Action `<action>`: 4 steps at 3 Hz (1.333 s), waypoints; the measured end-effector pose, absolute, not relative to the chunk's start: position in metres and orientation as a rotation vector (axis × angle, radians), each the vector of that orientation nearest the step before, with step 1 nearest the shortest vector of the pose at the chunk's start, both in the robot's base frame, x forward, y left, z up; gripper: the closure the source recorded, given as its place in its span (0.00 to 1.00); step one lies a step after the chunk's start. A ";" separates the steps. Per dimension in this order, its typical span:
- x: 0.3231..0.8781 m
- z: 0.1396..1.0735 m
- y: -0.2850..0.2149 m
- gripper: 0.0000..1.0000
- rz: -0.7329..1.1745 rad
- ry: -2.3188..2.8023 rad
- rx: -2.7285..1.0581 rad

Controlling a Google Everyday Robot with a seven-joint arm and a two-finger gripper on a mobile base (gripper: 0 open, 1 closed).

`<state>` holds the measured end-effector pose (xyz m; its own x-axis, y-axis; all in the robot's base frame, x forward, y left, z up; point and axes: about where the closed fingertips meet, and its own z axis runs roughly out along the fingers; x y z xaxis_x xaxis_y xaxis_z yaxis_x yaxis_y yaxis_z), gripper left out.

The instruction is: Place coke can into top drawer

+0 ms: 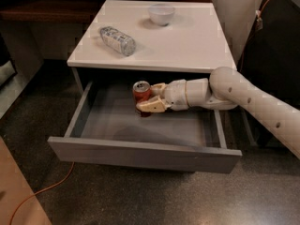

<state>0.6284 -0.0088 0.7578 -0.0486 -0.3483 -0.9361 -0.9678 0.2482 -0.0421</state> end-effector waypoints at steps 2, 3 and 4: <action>0.649 0.729 0.016 1.00 0.856 1.553 -1.242; 0.658 0.712 0.029 1.00 0.874 1.543 -1.242; 0.662 0.690 0.048 0.98 0.899 1.529 -1.264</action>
Offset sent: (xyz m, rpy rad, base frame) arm 0.0336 0.0319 -0.0450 0.0567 -0.0077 0.0029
